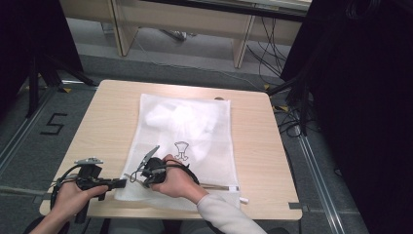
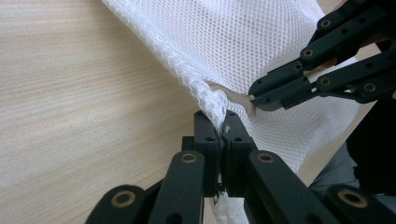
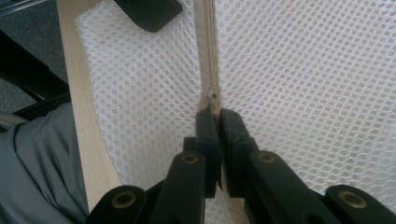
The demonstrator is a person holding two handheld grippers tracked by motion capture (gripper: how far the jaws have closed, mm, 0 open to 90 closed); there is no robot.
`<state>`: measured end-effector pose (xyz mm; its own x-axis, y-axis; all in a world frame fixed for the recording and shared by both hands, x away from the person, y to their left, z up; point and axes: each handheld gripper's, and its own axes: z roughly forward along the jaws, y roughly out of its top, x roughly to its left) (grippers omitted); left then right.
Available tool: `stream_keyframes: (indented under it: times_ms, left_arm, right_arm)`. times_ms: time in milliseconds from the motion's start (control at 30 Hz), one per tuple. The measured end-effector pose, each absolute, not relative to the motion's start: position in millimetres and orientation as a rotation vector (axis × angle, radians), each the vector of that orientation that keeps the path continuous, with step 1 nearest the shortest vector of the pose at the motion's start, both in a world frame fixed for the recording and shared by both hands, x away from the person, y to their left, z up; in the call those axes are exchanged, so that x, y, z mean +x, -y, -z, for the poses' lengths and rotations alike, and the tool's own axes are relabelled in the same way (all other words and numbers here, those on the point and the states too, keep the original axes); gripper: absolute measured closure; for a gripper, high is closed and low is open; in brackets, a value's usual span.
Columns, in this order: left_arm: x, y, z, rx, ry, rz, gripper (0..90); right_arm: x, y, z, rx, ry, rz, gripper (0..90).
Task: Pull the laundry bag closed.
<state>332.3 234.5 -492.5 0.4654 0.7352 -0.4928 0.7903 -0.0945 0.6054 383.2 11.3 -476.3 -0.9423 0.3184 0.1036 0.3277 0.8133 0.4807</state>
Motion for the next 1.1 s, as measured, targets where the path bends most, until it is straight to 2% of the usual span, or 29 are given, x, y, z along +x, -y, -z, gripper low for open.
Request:
stream_keyframes:
  times_ms: [1100]
  left_arm:
    - [331.8,-234.4,493.5,1.867,-1.278,0.049,86.0]
  right_arm:
    - [384.3,11.3,481.6,-0.545,2.919,0.842,87.7]
